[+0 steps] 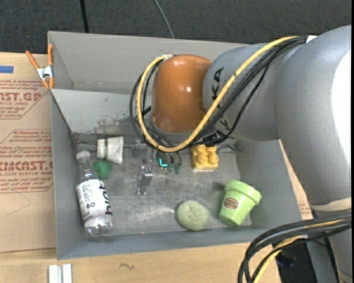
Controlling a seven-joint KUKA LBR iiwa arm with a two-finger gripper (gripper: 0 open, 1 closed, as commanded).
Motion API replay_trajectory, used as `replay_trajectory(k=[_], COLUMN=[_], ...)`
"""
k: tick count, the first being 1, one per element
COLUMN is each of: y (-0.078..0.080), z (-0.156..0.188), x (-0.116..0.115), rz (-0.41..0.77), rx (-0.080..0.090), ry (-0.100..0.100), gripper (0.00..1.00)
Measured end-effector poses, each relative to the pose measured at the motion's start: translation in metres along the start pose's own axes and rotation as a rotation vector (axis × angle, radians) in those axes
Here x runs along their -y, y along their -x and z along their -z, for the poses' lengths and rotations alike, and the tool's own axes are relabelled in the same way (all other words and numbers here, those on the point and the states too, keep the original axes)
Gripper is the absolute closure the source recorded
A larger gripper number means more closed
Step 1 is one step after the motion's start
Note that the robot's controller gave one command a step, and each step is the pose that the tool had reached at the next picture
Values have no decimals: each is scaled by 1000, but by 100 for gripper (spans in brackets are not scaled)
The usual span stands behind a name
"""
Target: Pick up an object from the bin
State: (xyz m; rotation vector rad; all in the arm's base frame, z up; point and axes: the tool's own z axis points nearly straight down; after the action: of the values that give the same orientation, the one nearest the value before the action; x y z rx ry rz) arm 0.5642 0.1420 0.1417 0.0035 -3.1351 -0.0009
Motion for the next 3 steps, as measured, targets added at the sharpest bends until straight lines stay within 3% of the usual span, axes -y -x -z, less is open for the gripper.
replay_trajectory(k=[1,2,3], y=[2,18,16], z=[5,1,2], x=[1,-53,-87], rz=[-2,-188,13], rx=[8,8,8], ry=[1,0,1], gripper=[0,0,0])
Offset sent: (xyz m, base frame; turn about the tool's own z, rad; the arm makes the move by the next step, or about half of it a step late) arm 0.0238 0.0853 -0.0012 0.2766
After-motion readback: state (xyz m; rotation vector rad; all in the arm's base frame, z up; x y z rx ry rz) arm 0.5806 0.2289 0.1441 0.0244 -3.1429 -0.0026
